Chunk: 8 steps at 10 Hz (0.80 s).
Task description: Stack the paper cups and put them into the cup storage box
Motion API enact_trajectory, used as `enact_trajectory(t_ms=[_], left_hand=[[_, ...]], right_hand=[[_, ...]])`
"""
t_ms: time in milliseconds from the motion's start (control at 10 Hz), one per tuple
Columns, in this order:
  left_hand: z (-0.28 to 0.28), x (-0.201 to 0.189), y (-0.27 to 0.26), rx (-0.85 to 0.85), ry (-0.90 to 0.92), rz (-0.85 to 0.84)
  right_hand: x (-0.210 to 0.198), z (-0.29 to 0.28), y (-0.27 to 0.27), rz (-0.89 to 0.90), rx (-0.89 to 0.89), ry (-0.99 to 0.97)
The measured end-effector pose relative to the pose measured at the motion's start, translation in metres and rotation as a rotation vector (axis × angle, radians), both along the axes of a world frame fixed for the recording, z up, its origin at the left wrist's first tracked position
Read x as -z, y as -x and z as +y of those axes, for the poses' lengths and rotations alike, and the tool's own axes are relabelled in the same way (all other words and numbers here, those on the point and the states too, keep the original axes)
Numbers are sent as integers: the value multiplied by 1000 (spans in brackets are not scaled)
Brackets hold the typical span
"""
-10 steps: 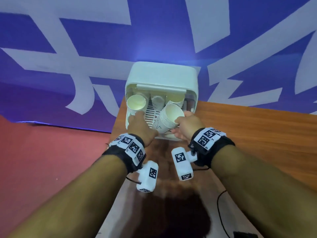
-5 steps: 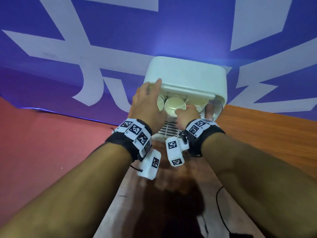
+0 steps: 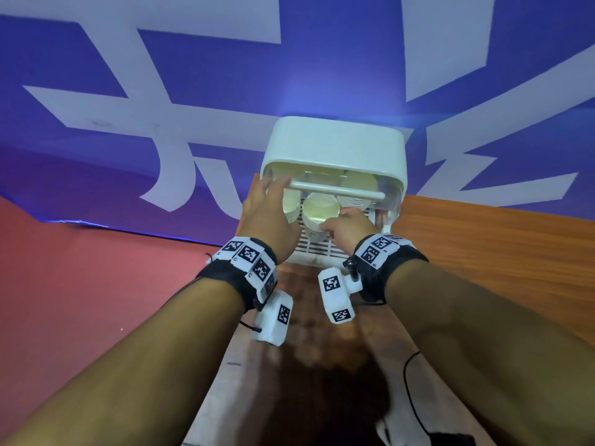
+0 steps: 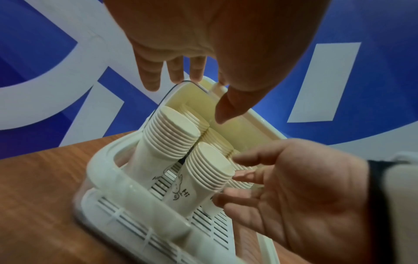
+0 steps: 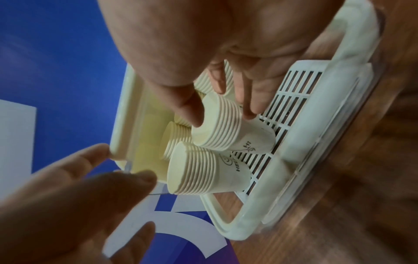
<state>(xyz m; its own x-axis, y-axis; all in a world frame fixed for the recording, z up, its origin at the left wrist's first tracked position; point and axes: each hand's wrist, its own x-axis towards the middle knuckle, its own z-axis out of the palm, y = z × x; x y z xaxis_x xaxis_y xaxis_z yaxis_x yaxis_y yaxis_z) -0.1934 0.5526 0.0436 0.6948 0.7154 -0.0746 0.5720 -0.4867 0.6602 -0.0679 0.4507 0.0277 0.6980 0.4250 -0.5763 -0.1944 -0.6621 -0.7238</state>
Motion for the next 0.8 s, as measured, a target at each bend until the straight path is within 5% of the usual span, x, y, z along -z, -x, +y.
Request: enact_trajectory(t_ms=[300,600,800], left_hand=[[-21,20,29,-15,2,23],[-58,32,33,-109,83,141],[-64,46,29,-20,118,300]], right_hand=[[-9,-57,14,391,223,-157],[-6,-82,20,426,238,-67],[-10,-96,31,341,148,-67]])
